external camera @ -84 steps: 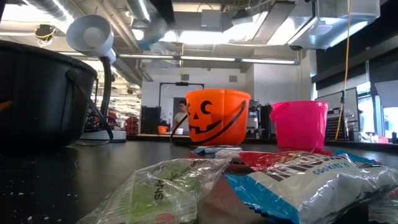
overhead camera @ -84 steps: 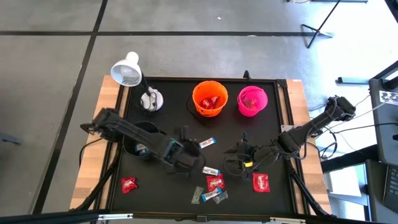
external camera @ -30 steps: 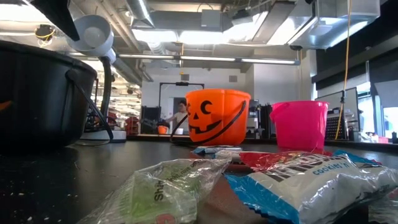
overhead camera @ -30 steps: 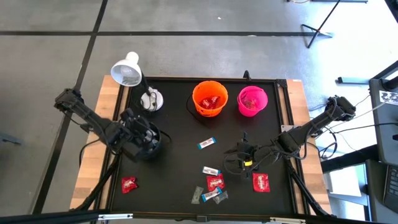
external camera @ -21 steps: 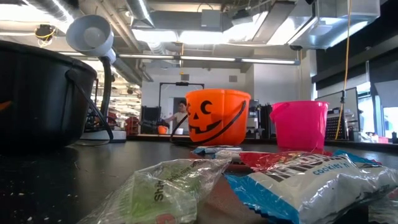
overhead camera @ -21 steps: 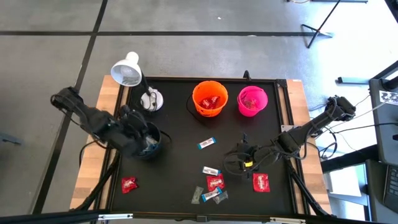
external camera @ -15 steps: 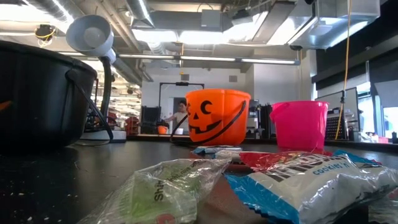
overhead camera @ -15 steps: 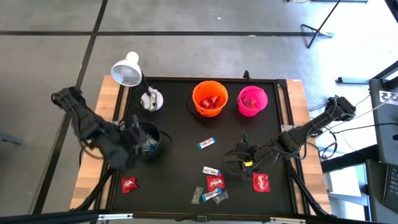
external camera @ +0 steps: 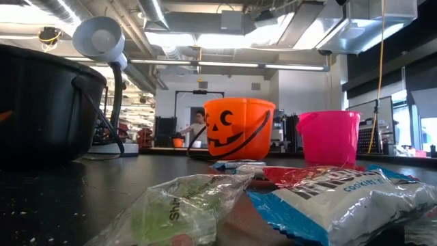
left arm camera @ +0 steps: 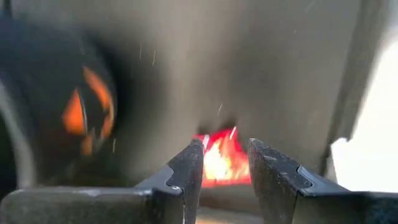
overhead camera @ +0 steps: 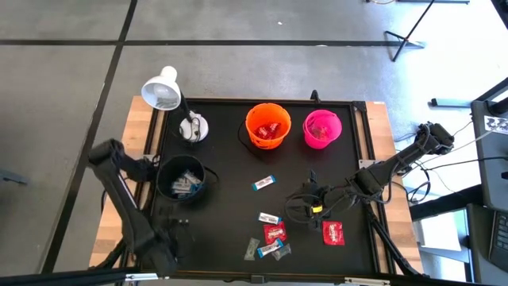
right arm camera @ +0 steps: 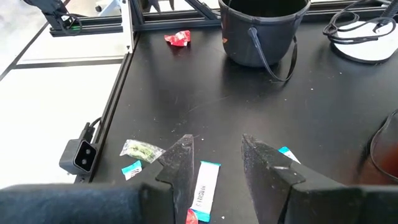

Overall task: Sort candy
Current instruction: Put the red candy into the orange bucket

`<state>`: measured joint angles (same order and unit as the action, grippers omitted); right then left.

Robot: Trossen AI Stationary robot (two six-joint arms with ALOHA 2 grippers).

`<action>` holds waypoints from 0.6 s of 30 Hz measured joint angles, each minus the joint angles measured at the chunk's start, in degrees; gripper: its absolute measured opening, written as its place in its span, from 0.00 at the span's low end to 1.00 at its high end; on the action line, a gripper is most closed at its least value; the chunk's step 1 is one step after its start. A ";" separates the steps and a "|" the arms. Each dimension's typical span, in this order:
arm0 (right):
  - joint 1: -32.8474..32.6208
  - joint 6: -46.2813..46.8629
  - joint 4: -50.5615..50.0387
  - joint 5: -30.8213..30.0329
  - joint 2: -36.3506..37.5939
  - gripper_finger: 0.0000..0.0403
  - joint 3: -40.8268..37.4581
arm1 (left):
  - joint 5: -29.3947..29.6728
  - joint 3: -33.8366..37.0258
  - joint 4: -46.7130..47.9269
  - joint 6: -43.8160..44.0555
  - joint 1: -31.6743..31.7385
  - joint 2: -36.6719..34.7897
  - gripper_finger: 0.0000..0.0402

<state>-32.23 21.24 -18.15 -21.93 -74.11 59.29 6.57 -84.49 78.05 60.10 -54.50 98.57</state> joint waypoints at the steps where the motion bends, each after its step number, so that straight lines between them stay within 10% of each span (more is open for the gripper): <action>1: 0.00 -0.01 0.00 0.00 -0.02 0.33 0.00 | -1.62 0.01 1.77 1.43 -0.54 1.66 0.29; 18: 0.00 -0.03 -0.04 0.11 -0.02 0.33 0.00 | 1.36 6.58 -5.54 17.12 -7.18 6.07 0.46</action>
<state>-32.23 21.21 -18.20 -21.82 -74.13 59.29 7.93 -77.91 72.51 77.22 -61.69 104.64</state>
